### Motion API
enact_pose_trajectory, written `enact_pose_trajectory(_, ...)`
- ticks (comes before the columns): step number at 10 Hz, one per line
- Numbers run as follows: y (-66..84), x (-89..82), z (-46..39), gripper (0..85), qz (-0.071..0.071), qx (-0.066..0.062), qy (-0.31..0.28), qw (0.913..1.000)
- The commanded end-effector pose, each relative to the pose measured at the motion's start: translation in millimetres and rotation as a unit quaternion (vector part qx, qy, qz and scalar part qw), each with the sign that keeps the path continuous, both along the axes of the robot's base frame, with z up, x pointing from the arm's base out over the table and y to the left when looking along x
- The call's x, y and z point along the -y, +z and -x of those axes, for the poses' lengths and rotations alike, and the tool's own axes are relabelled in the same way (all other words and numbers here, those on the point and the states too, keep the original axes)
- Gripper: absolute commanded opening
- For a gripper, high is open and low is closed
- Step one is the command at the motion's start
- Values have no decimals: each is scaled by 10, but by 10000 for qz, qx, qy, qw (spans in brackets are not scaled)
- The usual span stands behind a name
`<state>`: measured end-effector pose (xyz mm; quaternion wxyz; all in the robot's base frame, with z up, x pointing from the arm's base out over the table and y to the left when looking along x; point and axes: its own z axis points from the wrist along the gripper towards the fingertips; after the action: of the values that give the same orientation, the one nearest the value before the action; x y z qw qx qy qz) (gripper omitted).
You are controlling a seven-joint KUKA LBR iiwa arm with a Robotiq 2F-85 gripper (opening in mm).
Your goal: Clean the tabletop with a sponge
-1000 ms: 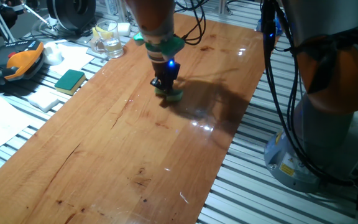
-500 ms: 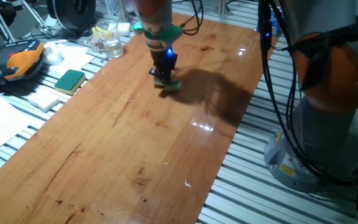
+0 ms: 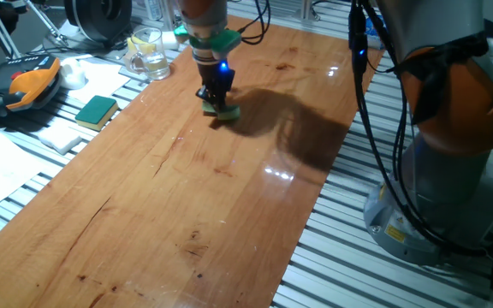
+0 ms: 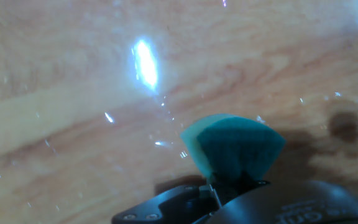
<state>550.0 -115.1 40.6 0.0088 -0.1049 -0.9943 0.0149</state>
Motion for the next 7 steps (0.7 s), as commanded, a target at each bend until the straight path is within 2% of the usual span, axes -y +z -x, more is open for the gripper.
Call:
enact_pose_trajectory(1, -13, -35, -38, 170, 0, 30, -44, 10000)
enact_pose_trajectory(4, -18, -263, -127, 170, 5, 38, -320, 9995)
enact_pose_trajectory(5, -21, -348, -142, 170, -31, 24, -435, 9990)
enact_pose_trajectory(7, -42, -529, -125, 170, -5, 45, -603, 9982)
